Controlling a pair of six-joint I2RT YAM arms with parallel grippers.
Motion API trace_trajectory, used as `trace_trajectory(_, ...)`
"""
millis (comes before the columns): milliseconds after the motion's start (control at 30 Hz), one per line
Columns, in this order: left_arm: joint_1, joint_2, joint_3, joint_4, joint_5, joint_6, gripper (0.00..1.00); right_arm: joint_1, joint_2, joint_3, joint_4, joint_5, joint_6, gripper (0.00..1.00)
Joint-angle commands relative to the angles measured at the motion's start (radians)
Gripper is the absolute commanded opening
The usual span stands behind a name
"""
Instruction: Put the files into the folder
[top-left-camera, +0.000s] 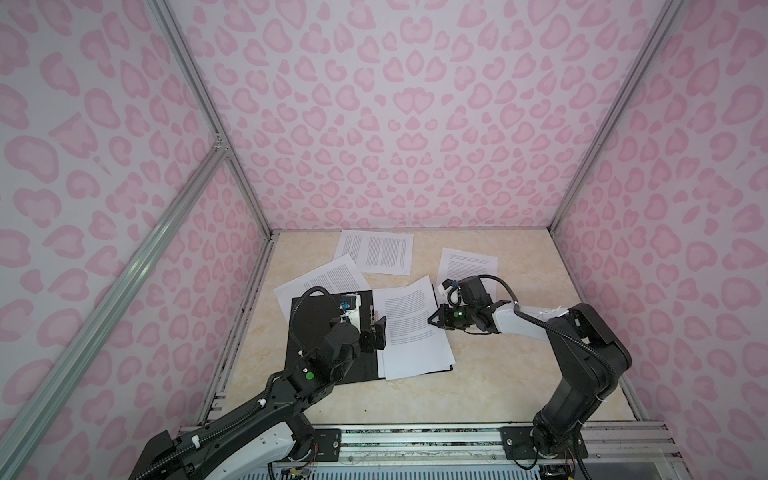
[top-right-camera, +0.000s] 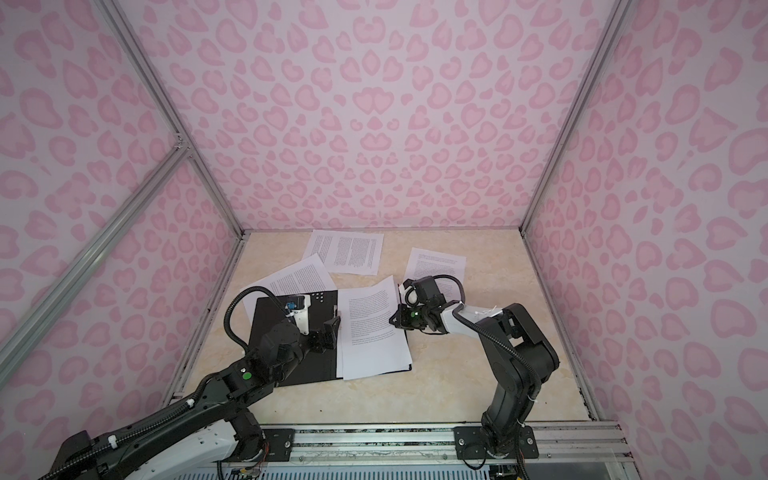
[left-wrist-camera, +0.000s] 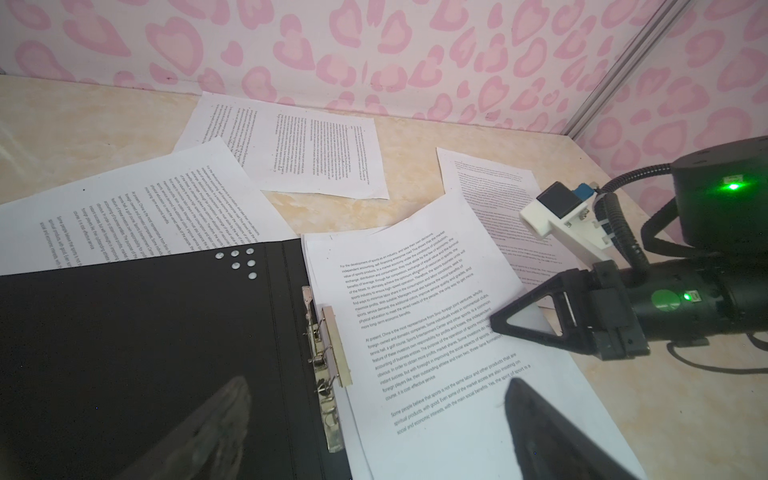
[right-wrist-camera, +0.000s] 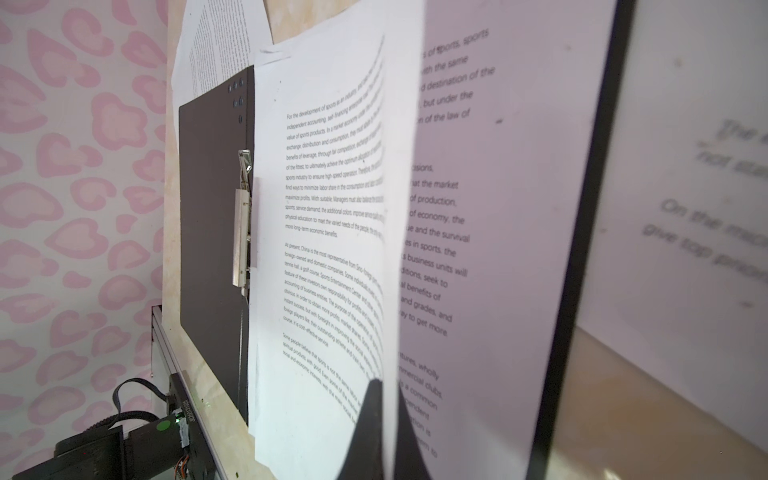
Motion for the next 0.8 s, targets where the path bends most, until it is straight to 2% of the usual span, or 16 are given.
trace_trajectory(0, 0.001, 0.005, 0.015, 0.012, 0.001, -0.006, 0.97, 0.001, 0.010, -0.006, 0.041, -0.002, 0.025, 0.00)
trace_trajectory(767, 0.002, 0.032, 0.025, 0.012, 0.010, -0.005, 0.97, 0.031, 0.026, -0.023, 0.096, 0.029, 0.079, 0.00)
